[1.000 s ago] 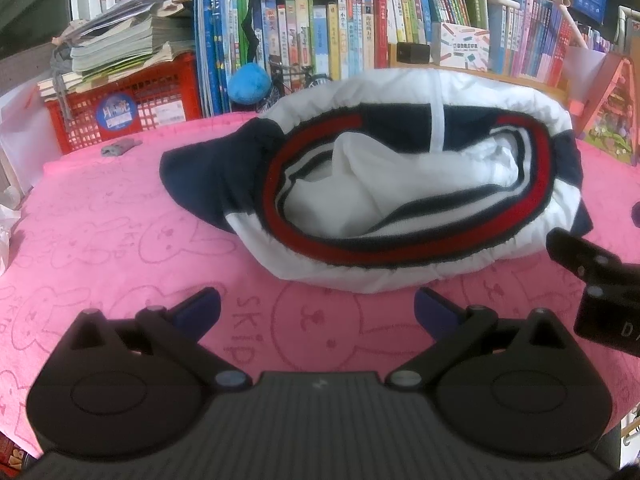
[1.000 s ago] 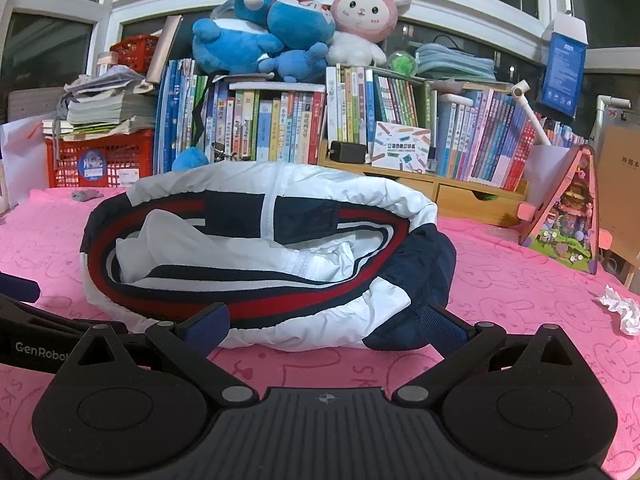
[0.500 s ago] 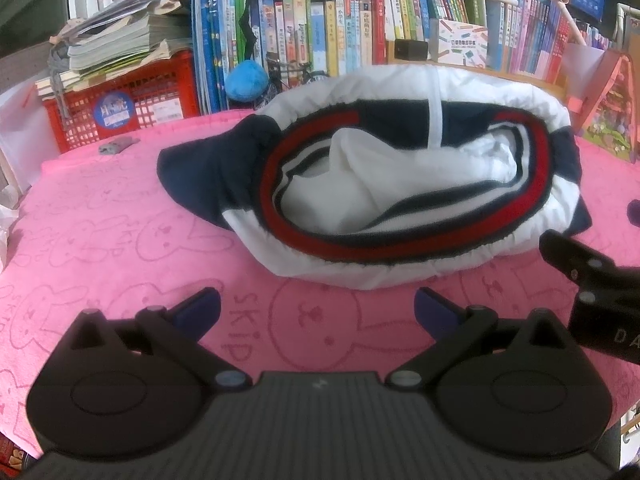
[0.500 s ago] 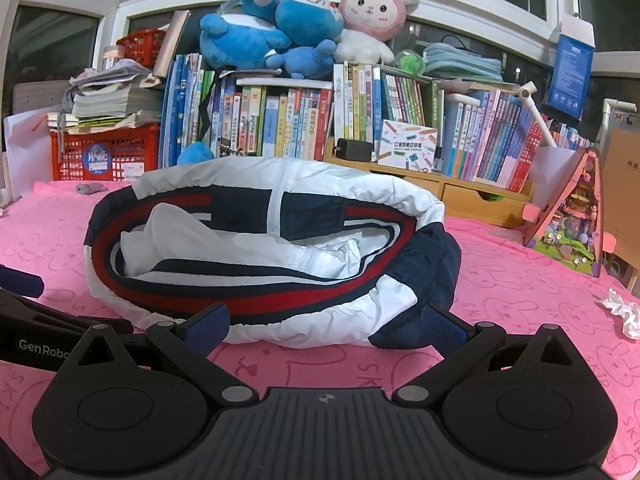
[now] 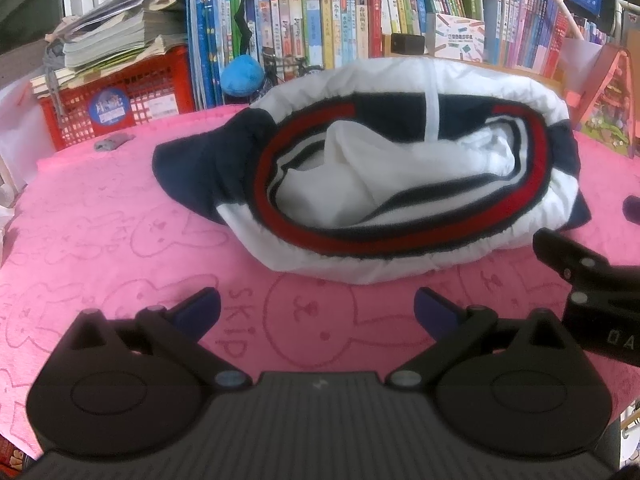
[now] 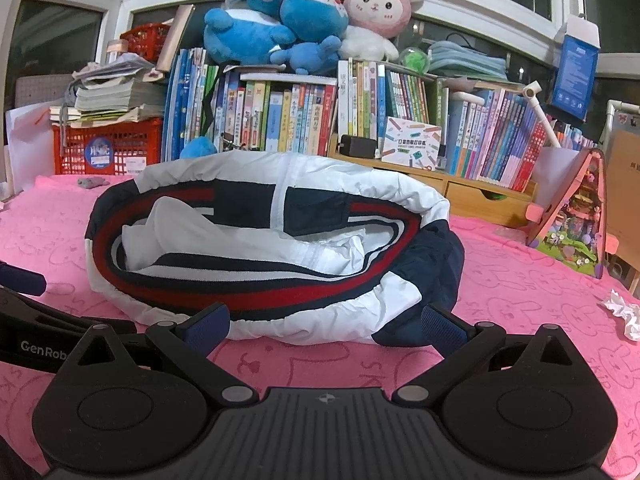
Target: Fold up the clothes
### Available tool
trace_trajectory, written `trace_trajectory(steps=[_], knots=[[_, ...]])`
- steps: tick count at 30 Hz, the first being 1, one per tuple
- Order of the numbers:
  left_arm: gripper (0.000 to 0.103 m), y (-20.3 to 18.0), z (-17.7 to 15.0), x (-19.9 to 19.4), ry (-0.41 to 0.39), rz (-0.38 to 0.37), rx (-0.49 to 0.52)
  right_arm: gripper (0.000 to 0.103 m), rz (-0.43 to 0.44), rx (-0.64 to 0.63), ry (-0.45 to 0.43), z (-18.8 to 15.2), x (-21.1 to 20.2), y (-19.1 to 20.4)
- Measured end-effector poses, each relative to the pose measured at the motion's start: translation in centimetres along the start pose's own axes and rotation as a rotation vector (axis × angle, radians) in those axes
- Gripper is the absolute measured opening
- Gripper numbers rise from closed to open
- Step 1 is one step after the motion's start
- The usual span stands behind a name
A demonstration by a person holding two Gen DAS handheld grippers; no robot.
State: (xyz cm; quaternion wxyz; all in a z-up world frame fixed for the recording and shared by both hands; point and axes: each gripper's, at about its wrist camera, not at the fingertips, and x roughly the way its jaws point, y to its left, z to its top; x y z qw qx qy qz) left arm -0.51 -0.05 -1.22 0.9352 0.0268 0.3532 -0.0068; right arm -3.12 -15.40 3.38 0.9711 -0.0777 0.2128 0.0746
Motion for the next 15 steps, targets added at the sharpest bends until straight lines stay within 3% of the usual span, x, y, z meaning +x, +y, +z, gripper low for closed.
trace_trajectory(steps=[15], knots=[[0.103, 0.14, -0.21, 0.24, 0.013, -0.001, 0.001, 0.103, 0.0, -0.008, 0.01, -0.42, 0.36, 0.02]])
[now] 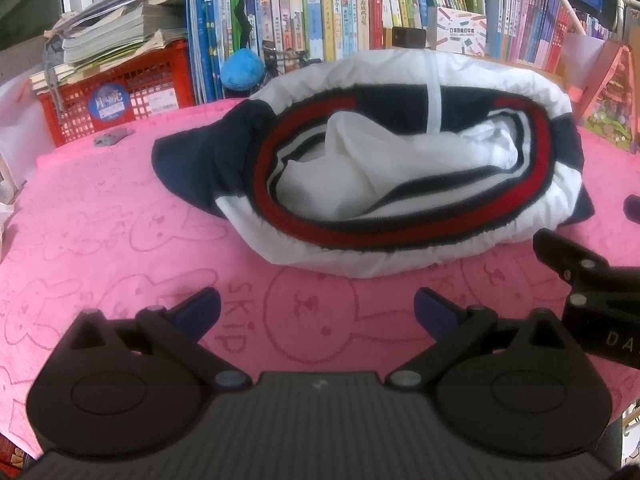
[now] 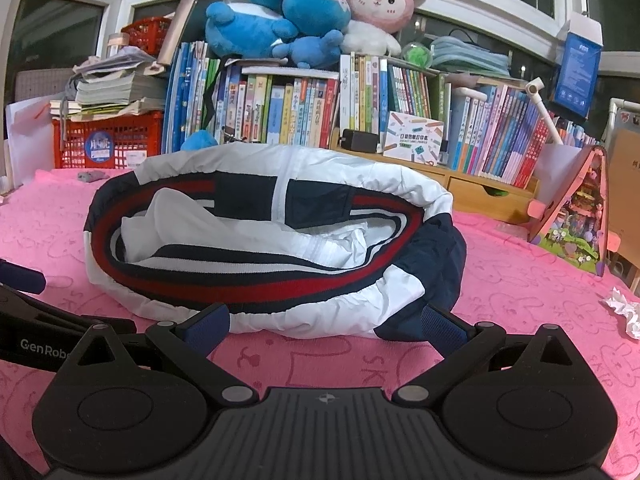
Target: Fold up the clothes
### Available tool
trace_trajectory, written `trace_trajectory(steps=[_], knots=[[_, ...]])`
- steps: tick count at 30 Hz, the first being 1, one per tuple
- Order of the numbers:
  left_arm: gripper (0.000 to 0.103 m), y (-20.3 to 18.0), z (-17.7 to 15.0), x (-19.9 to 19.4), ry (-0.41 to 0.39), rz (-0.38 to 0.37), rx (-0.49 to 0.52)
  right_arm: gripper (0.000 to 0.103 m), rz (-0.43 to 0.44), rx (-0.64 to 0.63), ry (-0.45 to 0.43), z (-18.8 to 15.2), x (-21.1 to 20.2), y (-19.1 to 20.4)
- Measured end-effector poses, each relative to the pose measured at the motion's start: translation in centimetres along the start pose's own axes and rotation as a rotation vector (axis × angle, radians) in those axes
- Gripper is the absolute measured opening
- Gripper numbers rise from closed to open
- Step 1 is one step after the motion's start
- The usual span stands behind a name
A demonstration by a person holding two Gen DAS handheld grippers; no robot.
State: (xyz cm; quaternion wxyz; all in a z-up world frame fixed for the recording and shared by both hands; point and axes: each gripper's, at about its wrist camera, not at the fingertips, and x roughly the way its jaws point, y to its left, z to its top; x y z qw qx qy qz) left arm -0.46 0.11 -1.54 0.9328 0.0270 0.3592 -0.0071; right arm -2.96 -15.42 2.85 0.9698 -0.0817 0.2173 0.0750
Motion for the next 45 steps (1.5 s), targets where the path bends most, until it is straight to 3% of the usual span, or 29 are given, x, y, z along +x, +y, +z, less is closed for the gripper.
trace_trajectory(steps=[4, 9, 12, 16, 18, 23, 28, 31, 34, 36, 39, 40, 42, 45], knots=[[0.103, 0.8, 0.5, -0.1, -0.017, 0.011, -0.004, 0.103, -0.028, -0.058, -0.044, 0.6, 0.4, 0.0], [0.103, 2.7, 2.4, -0.4, -0.075, 0.045, -0.037, 0.103, -0.182, -0.269, -0.151, 3.1, 4.6, 0.2], [0.103, 3.6, 3.4, -0.6, -0.122, 0.069, -0.05, 0.103, -0.197, -0.363, -0.135, 4.6, 8.9, 0.5], [0.103, 4.6, 4.3, -0.2, -0.143, 0.093, -0.057, 0.103, -0.212, -0.621, -0.078, 4.2, 15.5, 2.5], [0.103, 4.8, 4.5, 0.3, -0.146, 0.095, -0.051, 0.103, -0.227, -0.648, -0.084, 4.7, 17.3, 2.8], [0.103, 5.2, 5.7, 2.6, -0.159, 0.105, -0.02, 0.103, -0.425, -0.521, -0.231, 8.2, 17.5, 1.1], [0.103, 4.2, 6.4, 5.0, -0.151, 0.106, 0.016, 0.103, -0.371, -0.483, -0.348, 8.3, 13.8, -0.7], [0.103, 3.1, 6.2, 5.0, -0.18, 0.078, 0.044, 0.103, -0.412, -0.505, -0.427, 7.6, 12.1, -0.6], [0.103, 2.0, 5.9, 4.6, -0.247, 0.081, 0.095, 0.103, -0.331, -0.356, -0.523, 7.9, 9.3, -1.9], [0.103, 1.6, 6.1, 4.8, -0.307, 0.084, 0.105, 0.103, -0.186, -0.18, -0.562, 8.8, 6.4, -3.8], [0.103, 2.2, 7.4, 5.6, -0.34, 0.073, 0.075, 0.103, 0.069, 0.067, -0.503, 10.4, 4.1, -7.7], [0.103, 2.8, 8.0, 5.8, -0.35, 0.073, 0.057, 0.103, 0.104, 0.109, -0.464, 10.8, 4.2, -8.6], [0.103, 4.3, 9.3, 6.0, -0.376, 0.096, 0.022, 0.103, 0.115, 0.14, -0.372, 11.3, 5.1, -10.1], [0.103, 6.4, 11.0, 6.3, -0.378, 0.119, -0.007, 0.103, 0.027, 0.026, -0.216, 10.7, 7.3, -10.4]])
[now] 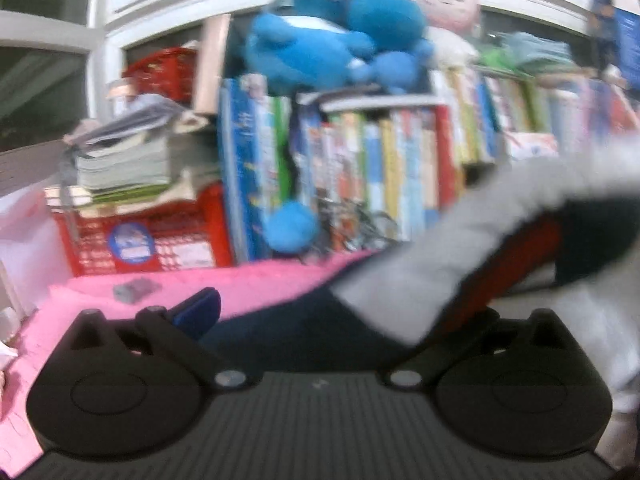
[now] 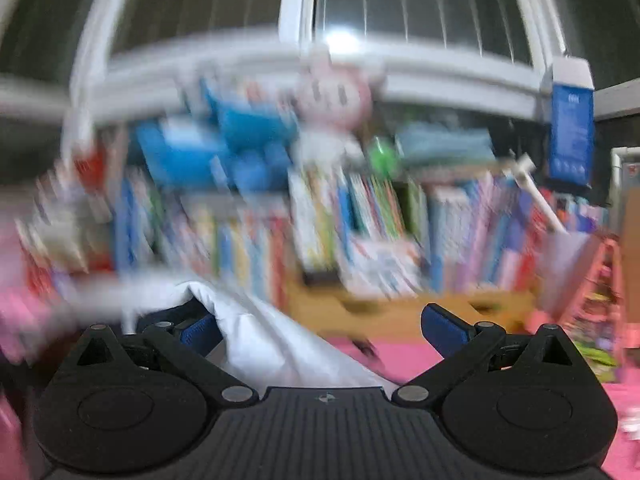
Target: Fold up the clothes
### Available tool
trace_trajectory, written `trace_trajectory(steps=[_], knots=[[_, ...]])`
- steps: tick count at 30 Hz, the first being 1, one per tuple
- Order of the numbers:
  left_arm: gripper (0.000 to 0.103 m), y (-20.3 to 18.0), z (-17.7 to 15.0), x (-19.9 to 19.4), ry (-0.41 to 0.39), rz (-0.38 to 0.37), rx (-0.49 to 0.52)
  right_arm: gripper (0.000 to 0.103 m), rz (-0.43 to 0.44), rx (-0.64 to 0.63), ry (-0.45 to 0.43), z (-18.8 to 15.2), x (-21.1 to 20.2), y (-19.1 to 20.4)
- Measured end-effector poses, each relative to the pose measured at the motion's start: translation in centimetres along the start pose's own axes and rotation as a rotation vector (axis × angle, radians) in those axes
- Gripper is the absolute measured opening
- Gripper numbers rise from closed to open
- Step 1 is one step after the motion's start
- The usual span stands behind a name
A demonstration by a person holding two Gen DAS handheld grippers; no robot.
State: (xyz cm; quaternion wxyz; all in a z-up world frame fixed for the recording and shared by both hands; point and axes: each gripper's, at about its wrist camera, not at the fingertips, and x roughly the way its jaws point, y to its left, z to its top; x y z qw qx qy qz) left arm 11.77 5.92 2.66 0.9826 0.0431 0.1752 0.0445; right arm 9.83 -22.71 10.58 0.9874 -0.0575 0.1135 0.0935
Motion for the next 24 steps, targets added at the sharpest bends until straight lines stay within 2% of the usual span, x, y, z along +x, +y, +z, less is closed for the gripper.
trace_trajectory(steps=[5, 8, 9, 12, 15, 16, 18, 21, 22, 24], knots=[[0.103, 1.1, 0.6, -1.1, 0.002, -0.032, 0.004, 0.103, -0.004, -0.276, 0.083, -3.6, 0.4, 3.6], [0.103, 1.7, 1.2, -3.5, -0.04, -0.16, -0.01, 0.103, 0.039, -0.414, 0.063, -5.3, 0.2, 6.8], [0.103, 1.9, 1.5, -4.3, -0.056, -0.202, -0.02, 0.103, 0.041, -0.457, 0.049, -5.8, 0.3, 7.9], [0.103, 2.5, 2.3, -6.1, -0.08, -0.3, -0.054, 0.103, -0.028, -0.554, -0.038, -6.6, 1.2, 11.4], [0.103, 2.8, 2.4, -7.3, -0.091, -0.349, -0.04, 0.103, -0.117, -0.613, -0.159, -6.6, 2.1, 14.1], [0.103, 2.8, 2.2, -7.4, -0.096, -0.353, -0.02, 0.103, -0.108, -0.593, -0.187, -6.3, 1.7, 14.2], [0.103, 2.7, 1.6, -7.2, -0.104, -0.356, 0.024, 0.103, 0.02, -0.455, -0.209, -4.8, -0.3, 12.8], [0.103, 2.7, 0.6, -6.2, -0.06, -0.343, 0.052, 0.103, 0.23, -0.23, -0.232, -2.5, -3.3, 10.5], [0.103, 2.8, 0.2, -6.0, -0.046, -0.353, 0.047, 0.103, 0.33, -0.126, -0.219, -1.7, -4.1, 9.1], [0.103, 3.1, -0.4, -6.3, -0.039, -0.406, 0.028, 0.103, 0.438, 0.057, -0.195, -0.3, -4.5, 6.5]])
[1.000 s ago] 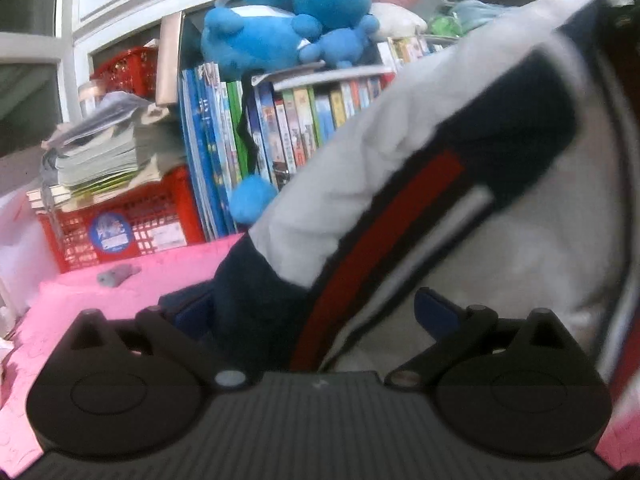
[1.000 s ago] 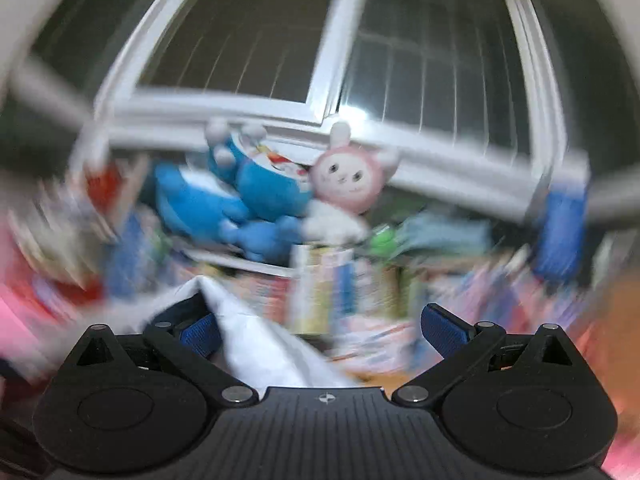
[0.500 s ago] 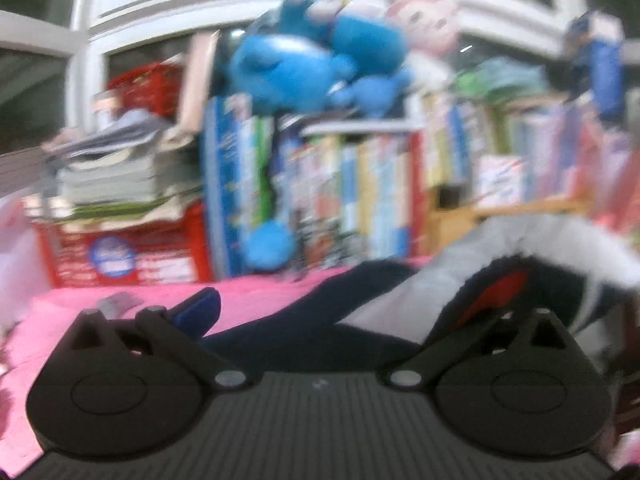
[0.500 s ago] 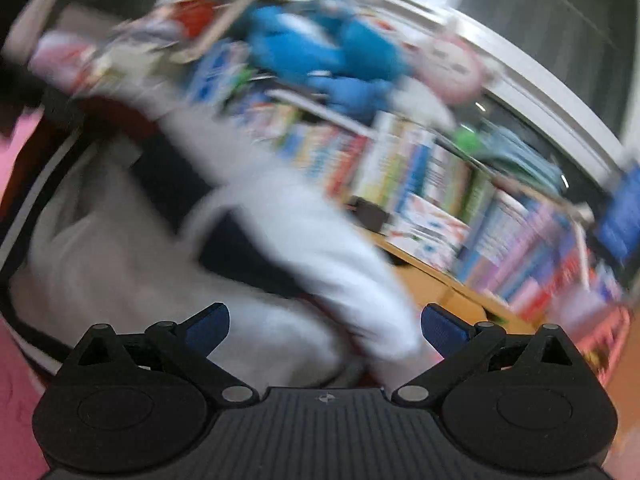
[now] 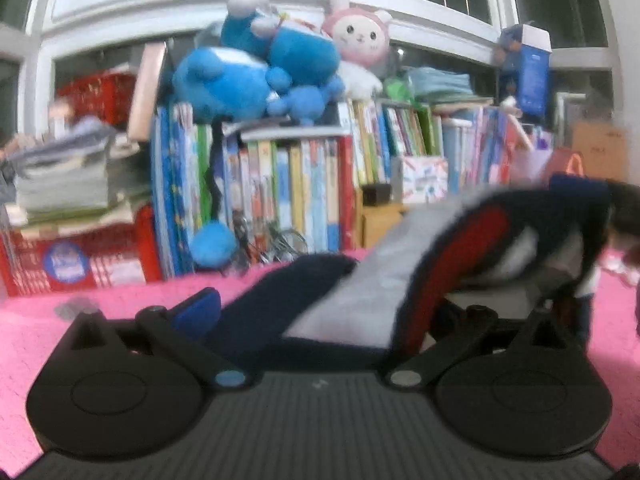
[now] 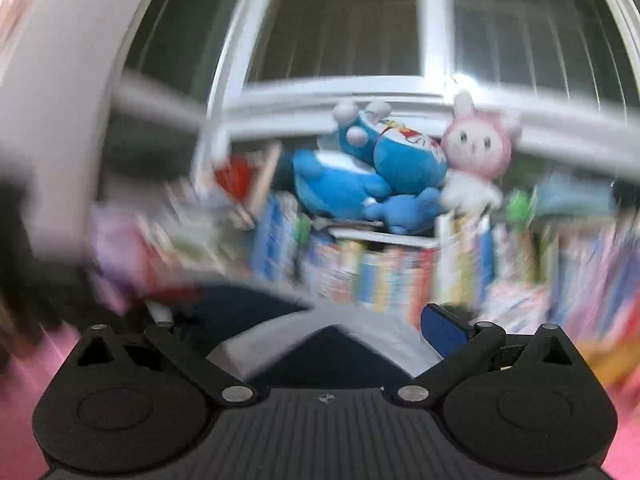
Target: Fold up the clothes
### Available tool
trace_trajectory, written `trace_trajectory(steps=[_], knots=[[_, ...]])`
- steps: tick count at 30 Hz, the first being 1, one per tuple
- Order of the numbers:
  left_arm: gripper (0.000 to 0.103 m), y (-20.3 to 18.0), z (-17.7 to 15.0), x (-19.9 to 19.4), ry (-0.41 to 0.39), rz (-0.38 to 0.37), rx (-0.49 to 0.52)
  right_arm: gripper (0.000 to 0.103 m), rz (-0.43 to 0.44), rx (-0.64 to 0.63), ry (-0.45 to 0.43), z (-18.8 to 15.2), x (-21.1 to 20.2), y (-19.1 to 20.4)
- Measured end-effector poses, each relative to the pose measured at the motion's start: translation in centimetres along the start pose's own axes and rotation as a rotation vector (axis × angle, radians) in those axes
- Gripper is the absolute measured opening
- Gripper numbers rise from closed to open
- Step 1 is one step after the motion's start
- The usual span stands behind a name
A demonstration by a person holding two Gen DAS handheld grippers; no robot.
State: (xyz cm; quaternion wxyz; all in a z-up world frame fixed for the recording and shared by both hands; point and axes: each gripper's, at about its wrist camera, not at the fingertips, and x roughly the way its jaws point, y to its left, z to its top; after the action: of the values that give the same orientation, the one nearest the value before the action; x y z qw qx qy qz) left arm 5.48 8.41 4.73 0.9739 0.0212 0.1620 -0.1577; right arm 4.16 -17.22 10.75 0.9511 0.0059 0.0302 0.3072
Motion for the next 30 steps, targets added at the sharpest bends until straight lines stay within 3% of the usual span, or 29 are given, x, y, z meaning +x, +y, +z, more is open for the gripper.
trace_trajectory(steps=[3, 6, 8, 11, 13, 14, 15, 16, 19, 20, 23, 27, 30], knots=[[0.103, -0.2, -0.7, -1.7, -0.02, -0.105, -0.016, 0.103, 0.031, 0.225, 0.025, 1.5, 0.0, -3.6], [0.103, -1.6, -1.2, -2.5, -0.01, -0.124, 0.008, 0.103, 0.011, 0.342, 0.057, 1.2, 1.0, -6.1], [0.103, -3.1, -1.6, -1.7, 0.014, -0.054, 0.062, 0.103, 0.046, 0.417, 0.084, 0.6, 1.9, -6.8], [0.103, -4.7, -2.2, 0.5, 0.036, 0.092, 0.13, 0.103, 0.193, 0.57, 0.135, -0.6, 2.5, -7.0], [0.103, -4.5, -2.5, 1.8, 0.048, 0.171, 0.131, 0.103, 0.329, 0.75, 0.164, -1.4, 3.1, -8.2], [0.103, -3.9, -2.5, 2.1, 0.049, 0.2, 0.109, 0.103, 0.358, 0.807, 0.175, -1.7, 3.1, -8.7], [0.103, -3.2, -2.3, 2.2, 0.05, 0.224, 0.078, 0.103, 0.329, 0.807, 0.184, -1.6, 3.0, -9.0], [0.103, -2.2, -2.1, 2.2, 0.048, 0.23, 0.036, 0.102, 0.262, 0.746, 0.188, -1.4, 2.7, -8.8], [0.103, 0.8, -1.0, 1.6, 0.039, 0.222, -0.096, 0.103, -0.087, 0.277, 0.178, -0.7, 1.2, -5.9], [0.103, 1.7, -0.6, 1.6, 0.036, 0.223, -0.128, 0.103, -0.141, 0.131, 0.185, -1.2, 0.6, -4.4], [0.103, 3.0, 0.3, 1.2, 0.022, 0.22, -0.173, 0.101, -0.191, -0.089, 0.229, -3.8, -0.6, -0.7], [0.103, 2.3, 0.8, 0.5, -0.007, 0.219, -0.159, 0.084, -0.25, -0.292, 0.318, -8.0, 0.6, 3.4], [0.103, 1.8, 0.8, 0.5, -0.005, 0.232, -0.13, 0.069, -0.363, -0.389, 0.295, -9.7, 2.4, 4.8]])
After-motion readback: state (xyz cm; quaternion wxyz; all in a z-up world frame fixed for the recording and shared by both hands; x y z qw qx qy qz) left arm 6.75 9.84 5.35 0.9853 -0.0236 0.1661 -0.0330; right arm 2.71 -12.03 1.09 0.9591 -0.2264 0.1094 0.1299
